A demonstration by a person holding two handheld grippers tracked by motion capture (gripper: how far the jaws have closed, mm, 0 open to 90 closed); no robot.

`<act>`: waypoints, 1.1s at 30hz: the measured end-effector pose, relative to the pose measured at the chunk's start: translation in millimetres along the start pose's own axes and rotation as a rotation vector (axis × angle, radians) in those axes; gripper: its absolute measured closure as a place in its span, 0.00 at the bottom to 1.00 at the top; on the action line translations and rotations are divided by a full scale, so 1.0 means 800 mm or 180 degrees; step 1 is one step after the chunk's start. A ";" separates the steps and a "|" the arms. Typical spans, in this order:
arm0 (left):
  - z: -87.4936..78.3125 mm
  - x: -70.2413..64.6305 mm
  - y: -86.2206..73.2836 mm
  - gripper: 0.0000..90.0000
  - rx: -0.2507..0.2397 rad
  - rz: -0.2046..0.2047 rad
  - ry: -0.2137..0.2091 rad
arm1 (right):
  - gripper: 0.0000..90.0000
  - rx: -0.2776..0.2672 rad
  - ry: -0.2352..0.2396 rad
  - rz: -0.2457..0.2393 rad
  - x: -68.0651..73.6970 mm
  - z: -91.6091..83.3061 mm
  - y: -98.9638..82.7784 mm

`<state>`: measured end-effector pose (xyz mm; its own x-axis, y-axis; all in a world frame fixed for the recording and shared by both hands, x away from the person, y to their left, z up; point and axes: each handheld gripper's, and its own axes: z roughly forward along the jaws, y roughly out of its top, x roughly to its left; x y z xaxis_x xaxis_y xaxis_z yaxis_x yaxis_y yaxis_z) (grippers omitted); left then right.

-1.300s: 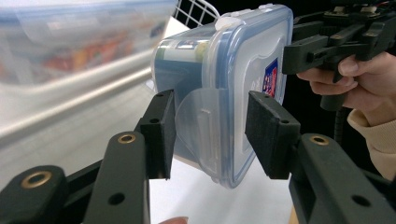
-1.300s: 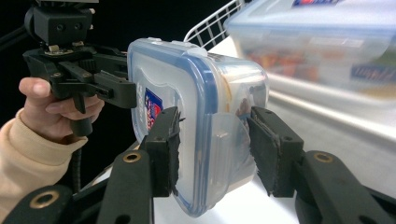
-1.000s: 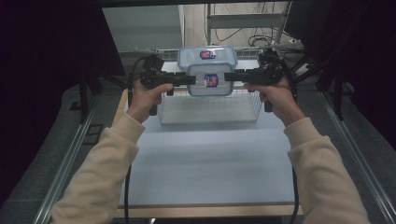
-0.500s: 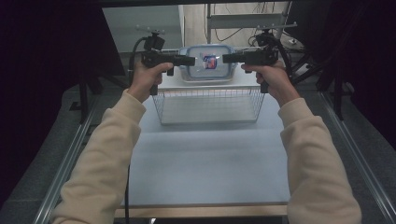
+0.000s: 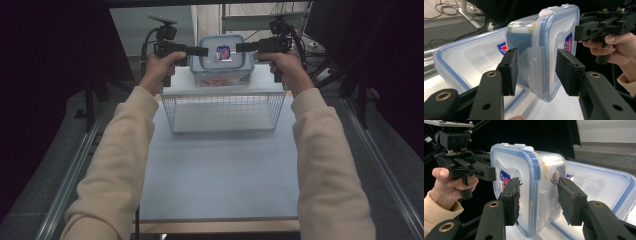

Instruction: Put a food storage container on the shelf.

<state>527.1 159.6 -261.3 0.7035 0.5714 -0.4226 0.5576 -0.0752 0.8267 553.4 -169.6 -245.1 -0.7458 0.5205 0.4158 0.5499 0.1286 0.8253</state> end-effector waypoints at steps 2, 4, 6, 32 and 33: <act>0.003 0.006 0.003 0.59 0.0004 -0.0036 0.0008 | 0.59 0.0014 0.0000 0.0052 -0.006 0.005 0.004; 0.007 0.011 0.003 0.59 -0.0020 -0.0108 0.0006 | 0.58 0.0030 -0.0008 0.0105 -0.013 0.010 0.006; 0.008 0.018 0.003 0.59 -0.0087 -0.0262 -0.0031 | 0.58 0.0010 0.0004 0.0176 -0.018 0.013 0.007; 0.007 0.036 -0.004 0.30 -0.0376 -0.0621 0.0025 | 0.45 -0.0386 -0.0266 0.0588 -0.035 0.015 -0.006; 0.002 0.034 -0.006 0.30 -0.0385 -0.0586 0.0037 | 0.45 -0.0389 -0.0268 0.0573 -0.034 0.012 -0.007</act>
<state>544.2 174.3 -277.4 0.5892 0.5759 -0.5667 0.6187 0.1295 0.7749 574.4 -176.3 -265.0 -0.6030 0.5949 0.5315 0.6179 -0.0731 0.7829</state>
